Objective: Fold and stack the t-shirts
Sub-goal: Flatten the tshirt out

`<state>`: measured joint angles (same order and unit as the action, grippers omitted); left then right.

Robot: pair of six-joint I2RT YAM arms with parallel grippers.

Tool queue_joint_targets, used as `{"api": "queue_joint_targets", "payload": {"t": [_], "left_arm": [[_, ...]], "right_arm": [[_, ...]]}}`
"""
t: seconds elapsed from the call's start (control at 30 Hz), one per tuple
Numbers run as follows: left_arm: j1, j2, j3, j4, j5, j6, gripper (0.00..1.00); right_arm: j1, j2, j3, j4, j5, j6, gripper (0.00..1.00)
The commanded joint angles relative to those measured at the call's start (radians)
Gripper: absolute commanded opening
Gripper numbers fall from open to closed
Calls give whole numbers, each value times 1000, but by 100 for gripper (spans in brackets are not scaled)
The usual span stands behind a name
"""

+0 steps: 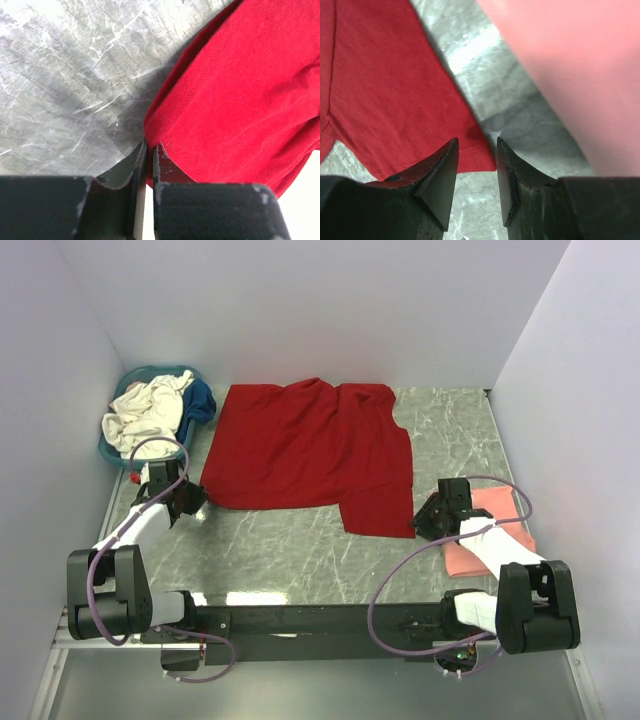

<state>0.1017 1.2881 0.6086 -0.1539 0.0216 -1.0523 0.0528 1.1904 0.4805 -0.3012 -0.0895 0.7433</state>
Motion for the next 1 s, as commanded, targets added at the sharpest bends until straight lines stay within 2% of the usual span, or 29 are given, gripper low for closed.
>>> {"api": "queue_joint_targets", "payload": {"t": [0.0, 0.1, 0.17, 0.2, 0.23, 0.3, 0.53, 0.97], "left_arm": [[4, -27, -12, 27, -18, -2, 11], [4, -36, -18, 25, -18, 0, 11], [4, -39, -20, 24, -18, 3, 8], [4, -42, -21, 20, -18, 3, 7], [4, -47, -21, 20, -18, 3, 7], [6, -52, -27, 19, -18, 3, 5], [4, -105, -41, -1, -54, 12, 1], [4, -285, -89, -102, -106, 23, 1]], "right_arm": [[25, 20, -22, 20, -3, 8, 43], [38, 9, -29, 17, 0, 11, 39], [36, 0, -36, 13, -3, 10, 30], [36, -9, -39, 13, -4, 10, 25], [36, -15, -40, 10, -6, 8, 14], [36, -34, -39, -1, -9, 7, 0], [36, -170, -28, -94, 0, -2, 0], [35, -602, 21, -416, 4, 4, 0]]}}
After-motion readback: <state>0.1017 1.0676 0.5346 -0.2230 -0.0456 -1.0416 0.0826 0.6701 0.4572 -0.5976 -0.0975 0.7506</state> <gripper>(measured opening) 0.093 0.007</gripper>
